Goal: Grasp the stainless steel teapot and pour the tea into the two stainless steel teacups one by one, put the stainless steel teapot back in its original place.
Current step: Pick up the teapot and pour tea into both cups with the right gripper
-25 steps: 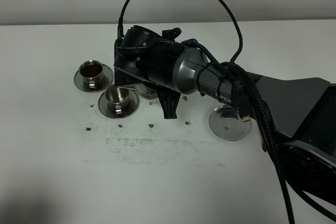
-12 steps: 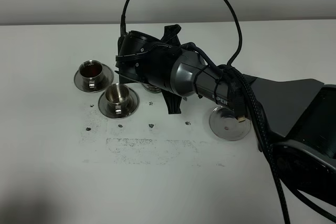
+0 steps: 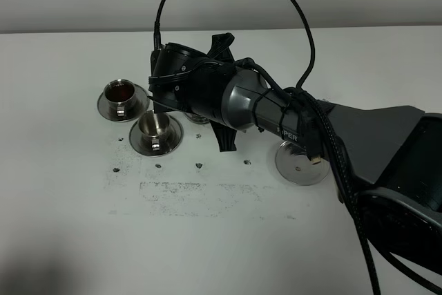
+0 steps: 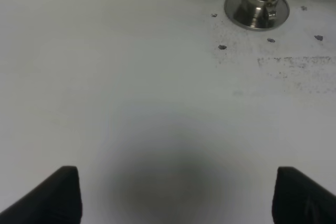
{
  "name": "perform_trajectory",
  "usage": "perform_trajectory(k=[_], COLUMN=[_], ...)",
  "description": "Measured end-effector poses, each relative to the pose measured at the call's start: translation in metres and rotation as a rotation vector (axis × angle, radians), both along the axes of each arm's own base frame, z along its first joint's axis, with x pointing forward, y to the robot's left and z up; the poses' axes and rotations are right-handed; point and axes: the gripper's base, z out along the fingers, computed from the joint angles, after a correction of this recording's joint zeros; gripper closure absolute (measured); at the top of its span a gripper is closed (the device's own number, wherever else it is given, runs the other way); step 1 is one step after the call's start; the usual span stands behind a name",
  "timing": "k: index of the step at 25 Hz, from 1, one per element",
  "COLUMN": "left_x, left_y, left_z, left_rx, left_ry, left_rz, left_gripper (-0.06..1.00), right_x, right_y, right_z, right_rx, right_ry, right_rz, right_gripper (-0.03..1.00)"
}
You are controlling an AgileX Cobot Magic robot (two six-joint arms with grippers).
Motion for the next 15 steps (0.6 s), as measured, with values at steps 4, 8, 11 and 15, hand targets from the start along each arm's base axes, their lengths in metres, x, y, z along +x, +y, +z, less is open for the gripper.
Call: perform_trajectory(k=[4,8,11,15], left_x=[0.0,0.0,0.0,0.0], left_y=[0.0,0.0,0.0,0.0], left_z=[0.0,0.0,0.0,0.0], left_rx=[0.0,0.0,0.0,0.0], left_ry=[0.0,0.0,0.0,0.0], left_rz=[0.0,0.0,0.0,0.0], left_gripper=[0.22,0.22,0.22,0.22], right_x=[-0.0047,-0.0069,-0.0068,-0.0068], right_y=[0.0045,0.0067,0.0066,0.0066], right_z=[0.0,-0.0001,-0.0001,0.0], right_rx=[0.0,-0.002,-0.006,-0.009], right_ry=[0.001,0.003,0.004,0.004], right_rz=[0.014,0.023,0.028,0.031], right_gripper=[0.8,0.8,0.8,0.8])
